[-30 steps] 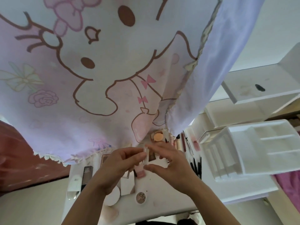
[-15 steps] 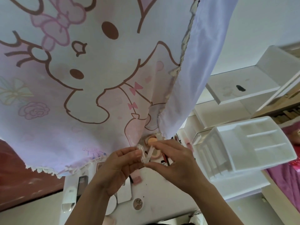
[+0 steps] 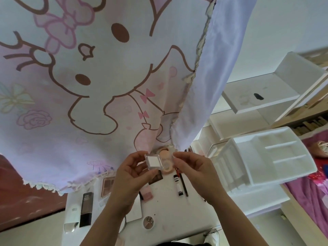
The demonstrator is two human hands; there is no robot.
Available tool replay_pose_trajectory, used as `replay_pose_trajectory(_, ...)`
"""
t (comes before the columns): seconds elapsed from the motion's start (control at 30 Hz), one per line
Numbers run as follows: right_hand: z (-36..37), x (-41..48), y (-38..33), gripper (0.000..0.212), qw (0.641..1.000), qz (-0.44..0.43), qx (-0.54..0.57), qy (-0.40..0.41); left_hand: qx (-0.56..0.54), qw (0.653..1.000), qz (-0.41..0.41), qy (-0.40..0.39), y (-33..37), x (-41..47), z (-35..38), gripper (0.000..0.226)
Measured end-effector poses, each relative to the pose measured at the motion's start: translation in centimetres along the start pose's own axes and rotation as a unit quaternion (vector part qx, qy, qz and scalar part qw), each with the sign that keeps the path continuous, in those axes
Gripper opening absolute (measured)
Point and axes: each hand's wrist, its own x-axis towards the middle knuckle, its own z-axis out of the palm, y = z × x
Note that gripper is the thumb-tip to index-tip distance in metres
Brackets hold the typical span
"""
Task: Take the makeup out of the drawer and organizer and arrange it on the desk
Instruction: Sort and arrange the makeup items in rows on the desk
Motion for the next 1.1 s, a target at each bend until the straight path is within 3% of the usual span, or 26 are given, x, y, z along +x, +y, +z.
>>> replay_pose_trajectory(0.17, -0.3, 1.2, 3.0, 0.016, 0.998, 0.052, -0.023, 0.031, 0.077, 0.994, -0.080, -0.004, -3.9, 0.1, 0.2, 0.043)
replay_pose_trajectory(0.33, -0.5, 3.4, 7.6, 0.016, 0.990, 0.110, -0.094, -0.002, 0.166, 0.966, -0.183, 0.073, -10.1, 1.0, 0.5, 0.013)
replay_pose_trajectory(0.53, 0.0, 4.7, 14.5, 0.037, 0.957, 0.213, -0.189, -0.060, -0.023, 0.921, -0.332, 0.203, -17.5, 2.7, 0.2, 0.024)
replay_pose_trajectory(0.77, -0.3, 1.8, 21.2, 0.041, 0.893, 0.267, -0.327, -0.157, 0.036, 0.907, -0.344, 0.239, -22.1, 4.4, 0.7, 0.012)
replay_pose_trajectory(1.03, -1.1, 1.4, 22.5, 0.041, 0.888, 0.240, -0.357, -0.165, 0.152, 0.911, -0.328, 0.197, -23.4, 4.7, 0.5, 0.017)
replay_pose_trajectory(1.1, -0.6, 1.9, 22.2, 0.038, 0.888, 0.221, -0.373, -0.155, 0.225, 0.909, -0.301, 0.182, -22.8, 4.1, -0.3, 0.019)
